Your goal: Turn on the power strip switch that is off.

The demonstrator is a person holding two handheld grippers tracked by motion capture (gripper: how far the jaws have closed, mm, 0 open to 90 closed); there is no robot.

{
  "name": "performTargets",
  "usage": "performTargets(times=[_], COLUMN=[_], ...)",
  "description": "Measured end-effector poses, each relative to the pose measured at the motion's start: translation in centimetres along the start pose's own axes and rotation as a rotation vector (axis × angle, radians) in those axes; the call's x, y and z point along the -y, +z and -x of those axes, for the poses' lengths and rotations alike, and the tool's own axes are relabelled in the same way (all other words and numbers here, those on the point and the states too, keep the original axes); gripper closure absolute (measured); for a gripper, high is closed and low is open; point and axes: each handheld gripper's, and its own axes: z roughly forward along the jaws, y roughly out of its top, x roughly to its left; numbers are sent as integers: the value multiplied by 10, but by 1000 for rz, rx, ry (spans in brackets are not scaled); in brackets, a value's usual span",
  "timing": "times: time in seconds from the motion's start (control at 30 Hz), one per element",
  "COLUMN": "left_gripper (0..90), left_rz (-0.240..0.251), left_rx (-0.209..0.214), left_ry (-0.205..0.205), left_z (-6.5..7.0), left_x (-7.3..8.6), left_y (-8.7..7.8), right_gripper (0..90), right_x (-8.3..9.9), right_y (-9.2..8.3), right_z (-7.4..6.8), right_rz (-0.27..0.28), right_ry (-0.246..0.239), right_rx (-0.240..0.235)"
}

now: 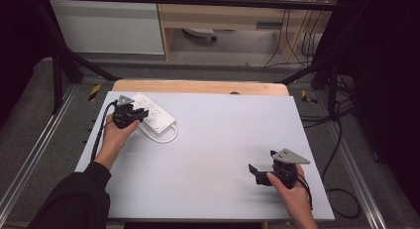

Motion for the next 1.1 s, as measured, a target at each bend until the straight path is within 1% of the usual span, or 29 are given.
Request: performTargets(times=[0.13,0.2,0.4,0.47,0.67,0.87,1.1], left_gripper=[778,805,868,877,898,900,900], left_rz=[-8,-12,-8,-16,-24,-38,-32], left_rx=[10,10,20,20,20,24,25], left_ry=[-1,4,14,21,26,32,35], left_z=[0,1,3,4,5,6,8], left_x=[1,1,3,4,7,9,8], left_y=[1,2,4,5,7,8,8], right_gripper=[28,28,28,28,28,29,28], right_x=[0,0,0,0,0,0,0], right_y=[0,0,0,0,0,0,0], right_z=[0,0,0,0,0,0,0], right_rz=[0,0,-2,-2,-3,-5,-5], right_ry=[0,-1,-1,3,1,0,0], right_rx=[0,-1,-1,-1,0,-1,0])
